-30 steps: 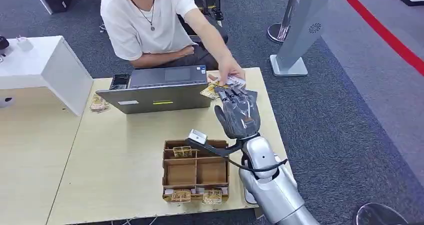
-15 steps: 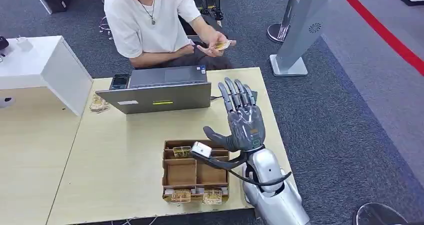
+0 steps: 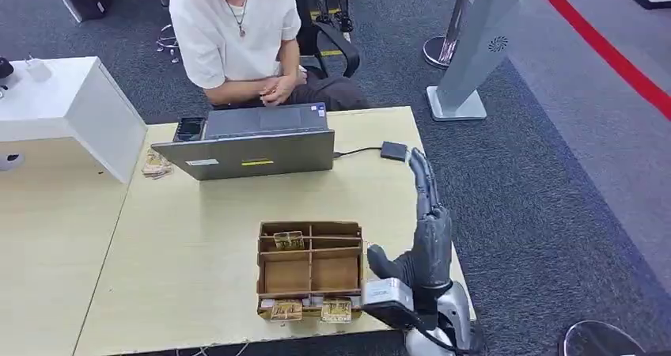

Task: Pass the card to the sensor for recognition and then transmit it.

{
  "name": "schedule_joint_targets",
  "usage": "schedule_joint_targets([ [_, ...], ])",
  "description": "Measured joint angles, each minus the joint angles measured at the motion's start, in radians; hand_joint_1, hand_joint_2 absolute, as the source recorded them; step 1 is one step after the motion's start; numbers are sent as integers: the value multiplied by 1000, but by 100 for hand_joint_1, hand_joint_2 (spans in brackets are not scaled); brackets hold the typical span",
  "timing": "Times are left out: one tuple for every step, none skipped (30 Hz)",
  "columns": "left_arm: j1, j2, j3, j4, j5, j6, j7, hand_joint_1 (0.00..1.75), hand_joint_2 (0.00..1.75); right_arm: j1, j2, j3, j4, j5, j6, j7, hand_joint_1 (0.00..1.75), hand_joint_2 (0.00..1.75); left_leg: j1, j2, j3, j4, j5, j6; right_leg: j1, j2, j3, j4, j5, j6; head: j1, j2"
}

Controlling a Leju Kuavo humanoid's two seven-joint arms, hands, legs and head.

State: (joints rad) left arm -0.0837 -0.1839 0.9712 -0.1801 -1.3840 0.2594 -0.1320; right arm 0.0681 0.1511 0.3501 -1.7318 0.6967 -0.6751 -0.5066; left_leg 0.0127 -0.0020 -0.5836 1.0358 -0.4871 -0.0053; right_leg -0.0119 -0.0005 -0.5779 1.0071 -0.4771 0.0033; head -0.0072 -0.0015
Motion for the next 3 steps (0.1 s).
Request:
schedule_joint_targets([
  [0,0,2,0,2,2,0,0,0,14,-7,10,-18,-56,23,-5,0,0,0,0,0,0,0,0,0,0,0,0,0,0,0,0],
  [0,0,3,0,6,3,0,0,0,29,-14,19,-38,-119,54,-11,0,0,0,0,0,0,0,0,0,0,0,0,0,0,0,0],
  [0,0,5,0,10,5,0,0,0,42,-21,24,-55,-169,87,-16,0,0,0,0,0,0,0,0,0,0,0,0,0,0,0,0],
])
